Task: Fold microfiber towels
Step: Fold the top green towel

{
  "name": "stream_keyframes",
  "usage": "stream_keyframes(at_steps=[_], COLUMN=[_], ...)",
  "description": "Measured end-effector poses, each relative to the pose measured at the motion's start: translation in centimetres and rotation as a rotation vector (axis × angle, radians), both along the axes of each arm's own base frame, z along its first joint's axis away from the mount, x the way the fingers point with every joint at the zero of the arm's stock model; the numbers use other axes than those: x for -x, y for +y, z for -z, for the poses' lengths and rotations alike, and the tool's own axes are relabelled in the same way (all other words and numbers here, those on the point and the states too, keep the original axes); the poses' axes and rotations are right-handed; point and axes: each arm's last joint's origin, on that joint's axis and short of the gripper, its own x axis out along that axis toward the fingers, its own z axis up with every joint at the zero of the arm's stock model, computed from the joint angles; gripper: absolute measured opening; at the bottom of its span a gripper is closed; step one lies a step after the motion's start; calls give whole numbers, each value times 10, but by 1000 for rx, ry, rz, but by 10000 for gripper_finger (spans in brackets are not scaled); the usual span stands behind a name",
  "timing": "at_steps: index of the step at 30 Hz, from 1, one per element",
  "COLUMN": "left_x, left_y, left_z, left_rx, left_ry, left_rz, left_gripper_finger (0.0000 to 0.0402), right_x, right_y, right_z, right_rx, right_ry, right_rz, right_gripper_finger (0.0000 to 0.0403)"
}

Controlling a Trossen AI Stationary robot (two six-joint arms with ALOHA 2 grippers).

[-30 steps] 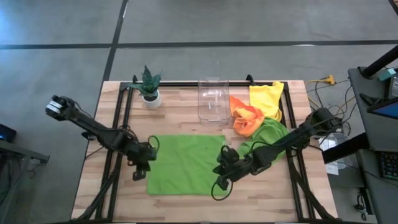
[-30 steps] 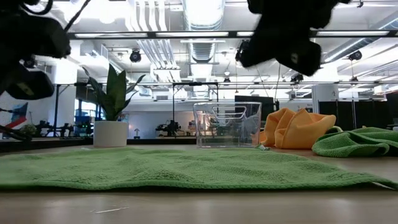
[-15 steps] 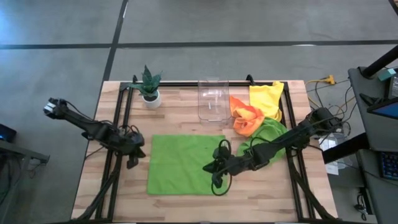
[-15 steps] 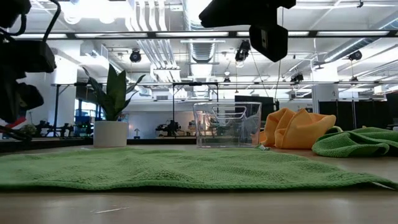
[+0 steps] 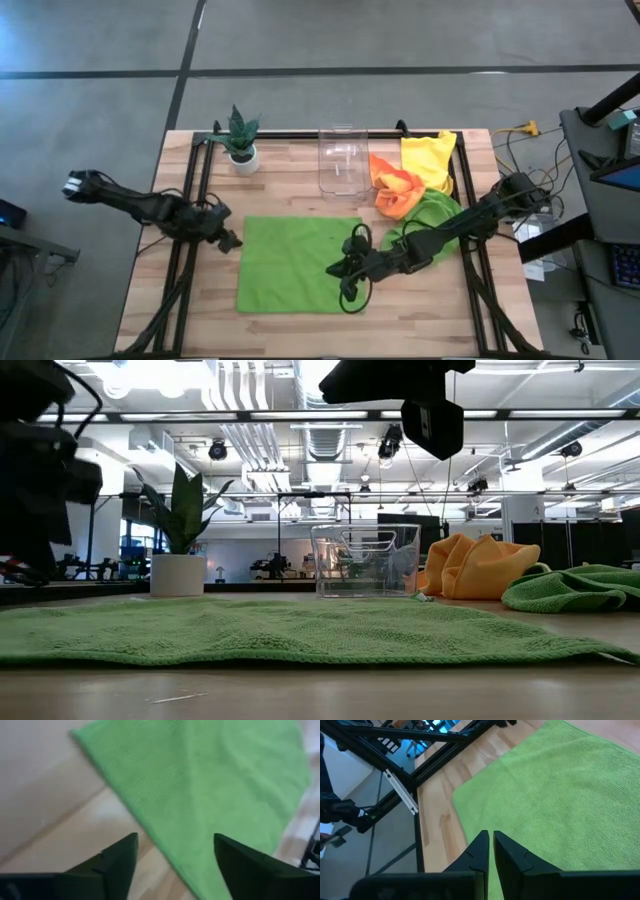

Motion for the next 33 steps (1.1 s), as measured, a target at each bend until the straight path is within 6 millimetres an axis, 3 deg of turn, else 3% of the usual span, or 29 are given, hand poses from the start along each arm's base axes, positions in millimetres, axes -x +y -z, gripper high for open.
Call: stream_keyframes(at_steps=[4, 12, 17, 33], left_x=[-3, -26, -33, -50], left_y=[7, 24, 34, 43], left_z=[10, 16, 27, 33], left_rx=[-3, -71, -55, -19], left_ry=[76, 41, 131, 81], left_rz=[-98, -195, -257, -236], left_gripper_finger=[287, 290, 289, 289], right_x=[-1, -1, -1, 2], right_y=[0, 0, 1, 3], right_z=[-2, -2, -3, -6], right_rx=[-9, -7, -8, 1], right_ry=[-21, -22, -22, -27], right_rz=[0, -2, -11, -30], right_gripper_finger=[22, 22, 22, 22])
